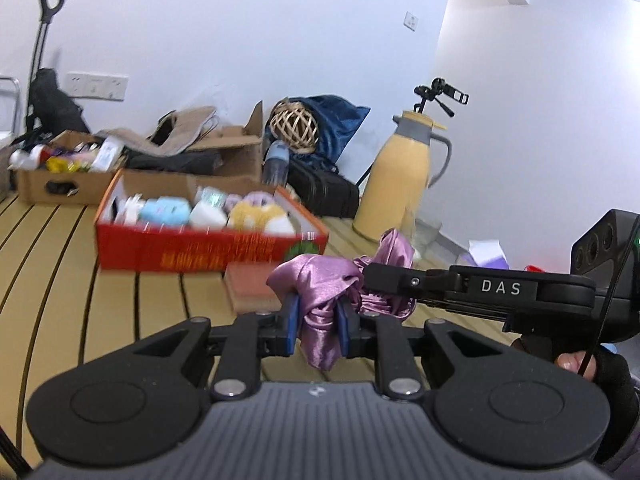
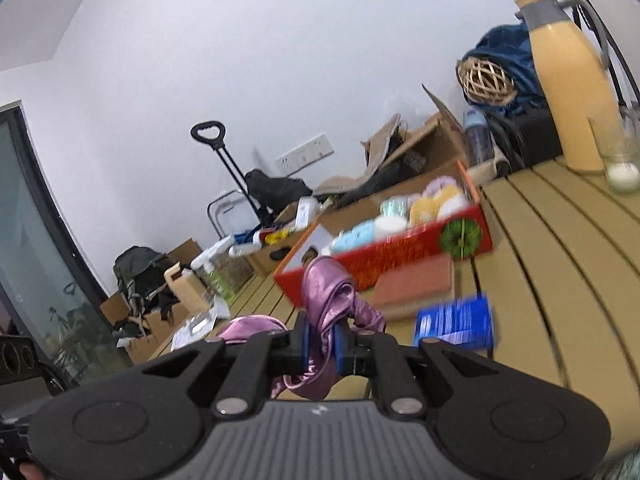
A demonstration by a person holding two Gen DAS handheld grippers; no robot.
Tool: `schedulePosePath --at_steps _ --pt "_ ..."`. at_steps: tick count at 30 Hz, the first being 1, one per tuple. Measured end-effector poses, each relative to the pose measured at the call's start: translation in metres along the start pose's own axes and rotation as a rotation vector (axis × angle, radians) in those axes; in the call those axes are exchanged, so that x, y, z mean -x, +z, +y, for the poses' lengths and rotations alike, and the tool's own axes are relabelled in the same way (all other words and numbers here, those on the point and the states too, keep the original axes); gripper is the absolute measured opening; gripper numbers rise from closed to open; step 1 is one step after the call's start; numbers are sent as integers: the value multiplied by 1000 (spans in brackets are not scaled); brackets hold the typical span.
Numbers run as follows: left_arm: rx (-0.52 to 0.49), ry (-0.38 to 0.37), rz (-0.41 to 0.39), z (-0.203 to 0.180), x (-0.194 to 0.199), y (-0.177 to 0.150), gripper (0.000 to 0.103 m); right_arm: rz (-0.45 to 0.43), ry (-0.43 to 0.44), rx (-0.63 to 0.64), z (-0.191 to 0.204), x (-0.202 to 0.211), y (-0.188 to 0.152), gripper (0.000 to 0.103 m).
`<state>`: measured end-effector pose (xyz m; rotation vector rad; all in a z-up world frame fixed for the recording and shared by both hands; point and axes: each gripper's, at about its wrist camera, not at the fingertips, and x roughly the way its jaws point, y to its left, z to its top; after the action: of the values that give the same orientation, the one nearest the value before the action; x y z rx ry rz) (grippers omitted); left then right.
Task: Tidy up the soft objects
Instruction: 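Carry the pink bow into the red tray and open both grippers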
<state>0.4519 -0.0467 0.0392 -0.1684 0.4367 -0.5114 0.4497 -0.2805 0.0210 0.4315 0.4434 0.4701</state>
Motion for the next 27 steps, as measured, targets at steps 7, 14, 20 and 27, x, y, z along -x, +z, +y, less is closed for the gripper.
schedulePosePath --at_steps 7,14,20,27 --pt "53 -25 68 61 -108 76 20 19 -4 16 -30 -88 90 12" --pt "90 16 205 118 -219 93 23 118 -129 47 -72 -205 132 13" --pt "52 35 244 132 -237 79 48 191 -225 95 -91 -252 118 22" --pt "25 71 156 131 -180 97 54 133 -260 183 -66 -223 118 64"
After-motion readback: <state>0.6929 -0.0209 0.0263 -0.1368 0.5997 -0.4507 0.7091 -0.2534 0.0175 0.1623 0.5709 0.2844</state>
